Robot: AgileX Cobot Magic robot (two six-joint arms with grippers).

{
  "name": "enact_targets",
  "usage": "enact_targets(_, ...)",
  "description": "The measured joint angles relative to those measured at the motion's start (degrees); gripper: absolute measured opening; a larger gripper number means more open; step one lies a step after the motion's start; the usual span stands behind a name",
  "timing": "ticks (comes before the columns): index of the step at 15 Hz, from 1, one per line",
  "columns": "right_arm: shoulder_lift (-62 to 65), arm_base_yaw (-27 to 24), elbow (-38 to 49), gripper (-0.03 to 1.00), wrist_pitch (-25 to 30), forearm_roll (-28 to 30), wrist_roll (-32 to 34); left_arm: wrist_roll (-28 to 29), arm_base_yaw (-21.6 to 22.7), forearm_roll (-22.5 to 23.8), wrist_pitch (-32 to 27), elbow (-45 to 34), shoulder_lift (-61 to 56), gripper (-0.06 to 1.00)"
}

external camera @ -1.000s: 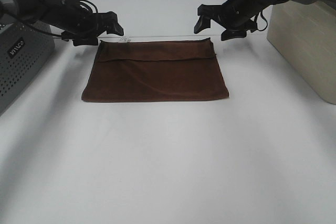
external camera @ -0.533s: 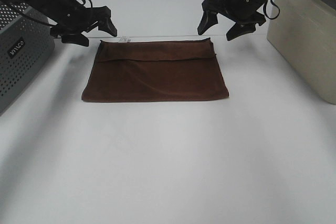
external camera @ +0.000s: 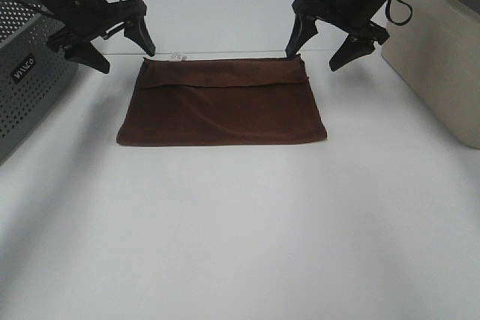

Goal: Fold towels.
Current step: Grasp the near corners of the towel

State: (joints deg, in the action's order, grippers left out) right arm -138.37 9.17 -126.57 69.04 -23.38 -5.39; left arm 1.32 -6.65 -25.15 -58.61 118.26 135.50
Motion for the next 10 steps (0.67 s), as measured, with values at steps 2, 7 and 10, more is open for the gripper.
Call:
enact_targets(2, 1.89, 0.00, 1.78, 0.82, 0.00, 0.11, 1.03, 0.00, -0.06, 0.80, 2.35, -9.51, -5.10, 0.83)
enact_targets(7, 10.71, 0.00, 21.03, 0.82, -1.43, 1.43, 0.34, 0.00, -0.06, 1.89, 14.78, -32.43, -14.67, 0.82)
enact_targets(10, 11.29, 0.06, 27.79, 0.82, -7.39, 1.15, -0.86, -1.83, -0.06, 2.35, 18.68, -37.18, -13.92, 0.81)
